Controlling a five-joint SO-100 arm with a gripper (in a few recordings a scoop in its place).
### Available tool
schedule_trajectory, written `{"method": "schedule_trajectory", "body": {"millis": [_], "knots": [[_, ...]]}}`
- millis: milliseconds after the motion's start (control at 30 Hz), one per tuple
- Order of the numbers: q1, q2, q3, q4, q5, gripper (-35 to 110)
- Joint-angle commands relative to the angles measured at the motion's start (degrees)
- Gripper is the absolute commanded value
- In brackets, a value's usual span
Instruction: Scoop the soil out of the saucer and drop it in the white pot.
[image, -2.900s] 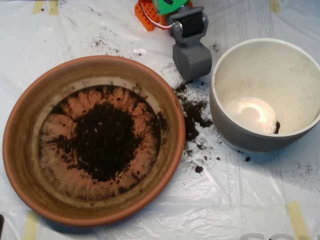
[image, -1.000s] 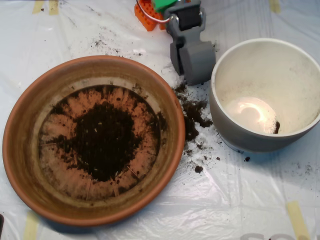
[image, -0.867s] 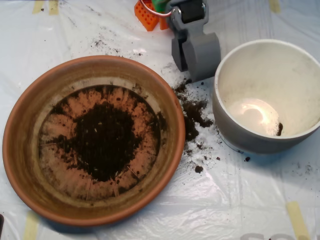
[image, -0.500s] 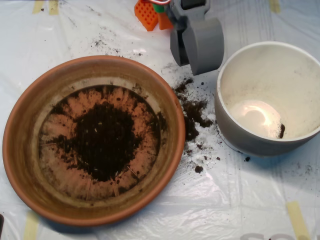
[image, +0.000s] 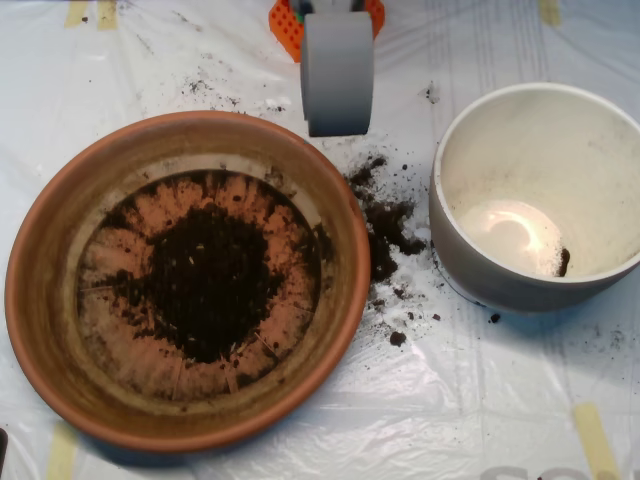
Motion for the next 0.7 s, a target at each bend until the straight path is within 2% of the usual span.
{"method": "schedule_trajectory", "body": {"millis": [0,133,333,400,667], "knots": [[4.7,-4.3,-8.3,-0.4,3.3,25],[11.1,-12.3,-11.2,0.3,5.8,26],[19.8,-29.1,-12.7,-4.6,-2.4,28],[20.7,-33.3,-12.8,-5.1,-4.9,30],[18.4,-49.3,-21.7,0.2,-4.7,38]]}}
